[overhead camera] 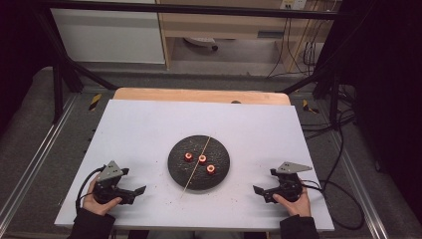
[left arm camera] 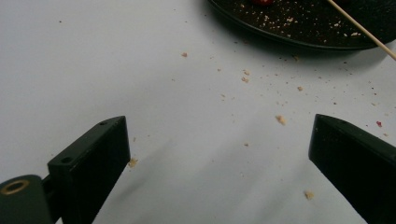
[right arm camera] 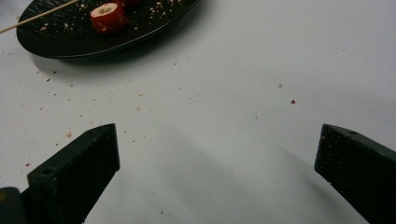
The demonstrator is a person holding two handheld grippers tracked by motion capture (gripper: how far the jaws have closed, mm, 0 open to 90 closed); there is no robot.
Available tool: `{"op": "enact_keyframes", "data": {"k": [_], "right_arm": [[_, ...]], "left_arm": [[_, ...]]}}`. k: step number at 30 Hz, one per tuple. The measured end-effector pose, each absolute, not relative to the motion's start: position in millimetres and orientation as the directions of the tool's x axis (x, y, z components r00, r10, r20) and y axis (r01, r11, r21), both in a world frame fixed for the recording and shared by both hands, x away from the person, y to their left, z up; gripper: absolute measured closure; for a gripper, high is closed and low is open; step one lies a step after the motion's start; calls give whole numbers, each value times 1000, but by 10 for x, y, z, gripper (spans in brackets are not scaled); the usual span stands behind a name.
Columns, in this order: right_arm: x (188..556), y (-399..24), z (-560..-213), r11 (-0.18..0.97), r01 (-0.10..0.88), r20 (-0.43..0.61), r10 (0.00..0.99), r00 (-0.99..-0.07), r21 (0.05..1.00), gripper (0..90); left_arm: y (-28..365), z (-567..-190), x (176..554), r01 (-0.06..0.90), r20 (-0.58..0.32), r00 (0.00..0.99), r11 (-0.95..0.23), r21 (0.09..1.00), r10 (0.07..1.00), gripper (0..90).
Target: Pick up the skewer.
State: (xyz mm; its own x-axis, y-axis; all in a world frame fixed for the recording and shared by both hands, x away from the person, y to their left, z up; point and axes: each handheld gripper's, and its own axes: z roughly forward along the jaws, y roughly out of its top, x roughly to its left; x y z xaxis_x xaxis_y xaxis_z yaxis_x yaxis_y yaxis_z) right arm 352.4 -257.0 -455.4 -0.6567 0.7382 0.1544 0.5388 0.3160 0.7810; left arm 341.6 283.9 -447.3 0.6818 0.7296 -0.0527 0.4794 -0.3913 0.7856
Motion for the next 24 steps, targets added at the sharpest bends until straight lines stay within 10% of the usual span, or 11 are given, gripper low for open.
{"op": "enact_keyframes", "data": {"k": [24], "right_arm": [[3526,-2577,-4544,307,545,157,747,-646,780,8]], "left_arm": [[2632,-4427,3389,484,-45,685,-408,774,727,52]]}}
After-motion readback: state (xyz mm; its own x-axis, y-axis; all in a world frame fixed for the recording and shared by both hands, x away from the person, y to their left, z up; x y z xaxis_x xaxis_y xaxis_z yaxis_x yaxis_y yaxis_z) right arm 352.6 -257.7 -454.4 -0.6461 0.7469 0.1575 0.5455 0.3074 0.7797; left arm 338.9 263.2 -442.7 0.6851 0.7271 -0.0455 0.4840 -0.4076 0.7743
